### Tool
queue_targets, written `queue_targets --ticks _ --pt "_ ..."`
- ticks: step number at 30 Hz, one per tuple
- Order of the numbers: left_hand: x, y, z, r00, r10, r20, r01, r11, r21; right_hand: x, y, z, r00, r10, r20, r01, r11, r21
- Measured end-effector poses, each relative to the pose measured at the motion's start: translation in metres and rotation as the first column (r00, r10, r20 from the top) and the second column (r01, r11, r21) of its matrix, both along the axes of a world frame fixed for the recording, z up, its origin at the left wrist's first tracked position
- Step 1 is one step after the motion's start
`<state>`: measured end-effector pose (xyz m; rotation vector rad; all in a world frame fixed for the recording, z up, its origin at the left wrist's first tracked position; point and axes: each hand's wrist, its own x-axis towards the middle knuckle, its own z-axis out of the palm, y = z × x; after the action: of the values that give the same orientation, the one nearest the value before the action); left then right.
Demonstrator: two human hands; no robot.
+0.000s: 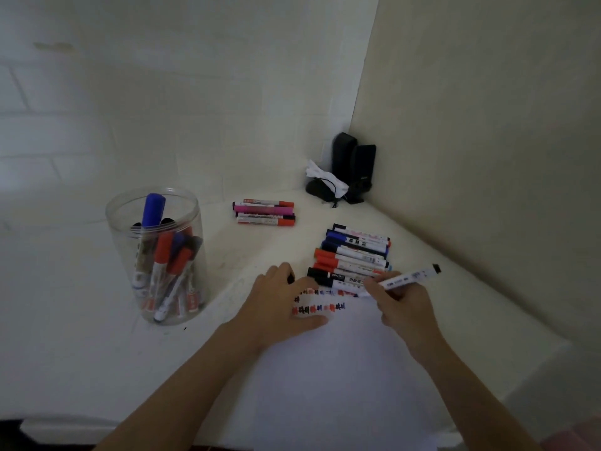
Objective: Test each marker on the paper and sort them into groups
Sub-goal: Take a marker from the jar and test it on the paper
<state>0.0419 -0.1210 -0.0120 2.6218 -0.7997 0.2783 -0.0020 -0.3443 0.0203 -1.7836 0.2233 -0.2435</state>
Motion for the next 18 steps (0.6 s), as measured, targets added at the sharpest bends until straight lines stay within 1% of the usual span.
queue_targets --ticks 1,4,8,11,15,18 --pt "0.004 -0.001 -0.004 1.000 0.007 0.018 -0.007 1.000 0.003 0.007 0.002 -0.003 1.000 -0.007 0.008 0.008 0.999 -0.036" --pt "0.009 0.001 -0.020 0.997 0.025 0.066 -0.020 0.997 -0.078 0.016 0.005 -0.019 0.999 -0.030 0.022 0.034 0.984 -0.177" --pt "0.012 0.004 -0.024 0.998 0.034 0.054 -0.029 0.996 -0.087 0.016 0.003 -0.033 0.995 -0.077 0.061 0.092 0.953 -0.287" --pt "0.013 0.003 -0.023 0.998 0.031 0.050 -0.027 0.996 -0.080 0.015 0.002 -0.030 0.997 -0.044 0.062 0.062 0.946 -0.317" --pt "0.014 0.002 -0.026 0.998 0.053 0.046 -0.048 0.995 -0.093 0.013 0.004 -0.032 0.998 -0.057 0.037 0.066 0.949 -0.309" --pt "0.014 0.002 -0.026 0.998 0.055 0.042 -0.051 0.995 -0.083 0.014 0.004 -0.031 0.997 -0.053 0.048 0.065 0.948 -0.313"
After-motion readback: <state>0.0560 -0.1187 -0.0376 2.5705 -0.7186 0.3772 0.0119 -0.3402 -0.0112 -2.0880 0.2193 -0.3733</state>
